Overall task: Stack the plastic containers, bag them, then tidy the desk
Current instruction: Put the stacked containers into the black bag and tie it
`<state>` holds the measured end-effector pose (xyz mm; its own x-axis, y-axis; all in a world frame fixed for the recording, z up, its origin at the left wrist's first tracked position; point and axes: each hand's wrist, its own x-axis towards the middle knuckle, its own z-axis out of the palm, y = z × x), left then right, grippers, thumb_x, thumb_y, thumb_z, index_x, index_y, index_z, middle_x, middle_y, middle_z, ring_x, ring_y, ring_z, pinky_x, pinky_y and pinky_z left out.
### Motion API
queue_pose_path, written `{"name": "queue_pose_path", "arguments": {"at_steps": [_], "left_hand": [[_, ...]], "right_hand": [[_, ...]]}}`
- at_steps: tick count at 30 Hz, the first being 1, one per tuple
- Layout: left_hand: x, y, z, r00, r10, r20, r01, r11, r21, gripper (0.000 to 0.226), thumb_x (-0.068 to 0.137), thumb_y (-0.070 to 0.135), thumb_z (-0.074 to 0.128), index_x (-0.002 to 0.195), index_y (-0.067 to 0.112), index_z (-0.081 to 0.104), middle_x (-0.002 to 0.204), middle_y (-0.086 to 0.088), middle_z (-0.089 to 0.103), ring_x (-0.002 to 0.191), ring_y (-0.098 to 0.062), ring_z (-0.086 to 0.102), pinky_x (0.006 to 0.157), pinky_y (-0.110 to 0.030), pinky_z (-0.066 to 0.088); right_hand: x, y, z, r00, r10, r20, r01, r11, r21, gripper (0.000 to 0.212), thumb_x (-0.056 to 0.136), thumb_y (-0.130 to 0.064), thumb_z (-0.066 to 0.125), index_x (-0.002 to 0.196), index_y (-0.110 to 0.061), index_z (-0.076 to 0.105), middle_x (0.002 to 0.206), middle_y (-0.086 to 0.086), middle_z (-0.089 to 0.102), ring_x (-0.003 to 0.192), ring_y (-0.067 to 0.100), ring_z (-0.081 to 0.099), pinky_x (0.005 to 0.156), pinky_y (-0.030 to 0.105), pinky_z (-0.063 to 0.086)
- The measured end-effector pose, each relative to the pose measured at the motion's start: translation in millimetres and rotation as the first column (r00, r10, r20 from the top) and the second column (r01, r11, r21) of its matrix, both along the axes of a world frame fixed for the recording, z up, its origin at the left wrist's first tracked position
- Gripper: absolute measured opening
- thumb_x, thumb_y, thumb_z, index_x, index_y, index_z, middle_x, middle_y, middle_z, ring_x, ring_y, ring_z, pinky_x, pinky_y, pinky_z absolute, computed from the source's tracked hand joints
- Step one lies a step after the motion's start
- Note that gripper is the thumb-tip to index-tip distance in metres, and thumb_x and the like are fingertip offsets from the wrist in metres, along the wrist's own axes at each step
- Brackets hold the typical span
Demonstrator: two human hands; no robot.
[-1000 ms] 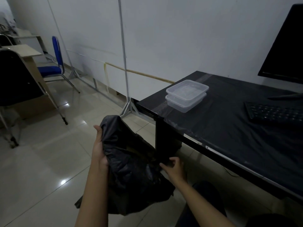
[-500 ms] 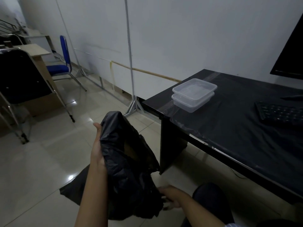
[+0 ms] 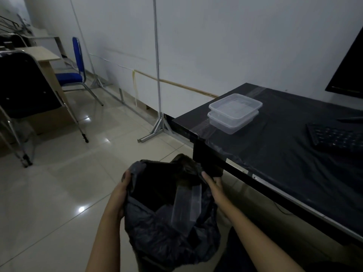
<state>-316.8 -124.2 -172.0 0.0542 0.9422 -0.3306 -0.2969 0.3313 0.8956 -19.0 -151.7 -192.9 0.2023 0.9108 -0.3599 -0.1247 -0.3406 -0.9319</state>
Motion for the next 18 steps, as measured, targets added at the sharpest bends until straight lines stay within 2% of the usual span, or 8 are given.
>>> {"name": "queue_pose_path", "arguments": {"at_steps": [3,5,7,9,11,13,15,18], "left_hand": [[19.9,-2.0,-0.8,0.999,-0.028,-0.046,0.029,1.000,0.013,0.053,0.081,0.060,0.057,0.118,0.024,0.063,0.111,-0.009,0.072,0.100,-0.026,0.070,0.079,-0.032,0.056],[29.6,-0.7,-1.2,0.997,-0.019,-0.071,0.021,0.999,0.030,0.052,0.081,0.058,0.056,0.117,0.022,0.063,0.109,-0.009,0.072,0.100,-0.026,0.069,0.082,-0.034,0.055],[35.2,1.1,-2.0,0.995,-0.014,-0.096,0.017,0.999,0.028,0.053,0.083,0.058,0.055,0.119,0.020,0.061,0.111,-0.011,0.070,0.103,-0.029,0.066,0.091,-0.041,0.053],[38.4,0.6,-2.5,0.990,-0.022,-0.137,0.024,1.000,0.012,0.053,0.087,0.056,0.054,0.125,0.019,0.058,0.116,-0.010,0.067,0.107,-0.030,0.064,0.097,-0.045,0.050],[42.5,-1.3,-1.5,0.983,-0.023,-0.183,0.028,0.999,0.023,0.049,0.089,0.054,0.053,0.124,0.019,0.060,0.113,-0.006,0.067,0.103,-0.024,0.065,0.087,-0.037,0.054],[46.5,-4.5,-0.2,0.965,-0.033,-0.262,0.040,0.999,0.019,0.044,0.089,0.055,0.053,0.115,0.021,0.064,0.103,0.001,0.069,0.093,-0.016,0.066,0.071,-0.026,0.053],[49.6,-5.6,-2.8,0.930,-0.084,-0.357,0.083,0.996,-0.020,0.047,0.088,0.056,0.054,0.110,0.017,0.067,0.102,-0.003,0.070,0.092,-0.019,0.066,0.073,-0.028,0.051],[51.6,-6.2,-6.2,0.859,-0.180,-0.479,0.159,0.984,-0.084,0.058,0.087,0.058,0.056,0.093,0.002,0.069,0.095,-0.011,0.070,0.087,-0.026,0.066,0.079,-0.036,0.050]], "right_hand": [[7.8,-7.3,12.2,0.960,0.073,0.271,-0.102,0.990,0.096,0.050,0.070,-0.038,0.084,0.111,-0.023,0.060,0.105,-0.011,0.066,0.104,0.017,0.063,0.080,0.019,0.052],[13.2,-11.3,18.4,0.963,0.063,0.263,-0.100,0.986,0.131,0.019,0.075,-0.020,0.083,0.089,-0.021,0.070,0.081,-0.017,0.073,0.093,0.012,0.067,0.063,0.005,0.048],[18.0,-15.3,26.7,0.970,0.035,0.241,-0.073,0.986,0.151,0.014,0.077,-0.023,0.080,0.087,-0.021,0.070,0.075,-0.017,0.073,0.089,0.006,0.066,0.056,0.002,0.045],[22.9,-18.9,33.3,0.954,-0.026,0.298,-0.035,0.980,0.195,0.028,0.081,-0.033,0.076,0.099,-0.013,0.067,0.090,-0.007,0.071,0.093,0.011,0.065,0.061,0.002,0.045],[25.9,-23.1,41.4,0.929,-0.101,0.356,0.012,0.970,0.243,0.043,0.081,-0.043,0.072,0.106,-0.009,0.065,0.102,0.000,0.066,0.099,0.015,0.062,0.075,0.010,0.048],[27.1,-27.1,49.8,0.948,-0.136,0.288,0.058,0.963,0.264,0.046,0.079,-0.053,0.066,0.097,-0.010,0.070,0.098,-0.001,0.071,0.096,0.012,0.065,0.081,0.017,0.048],[29.1,-28.2,56.1,0.957,-0.169,0.235,0.096,0.952,0.292,0.047,0.083,-0.053,0.061,0.082,-0.008,0.073,0.088,0.001,0.075,0.091,0.013,0.068,0.091,0.028,0.050],[35.0,-29.3,62.1,0.945,-0.280,0.170,0.214,0.920,0.329,0.050,0.091,-0.041,0.061,0.126,-0.005,0.062,0.128,0.006,0.063,0.122,0.020,0.057,0.111,0.038,0.040]]}}
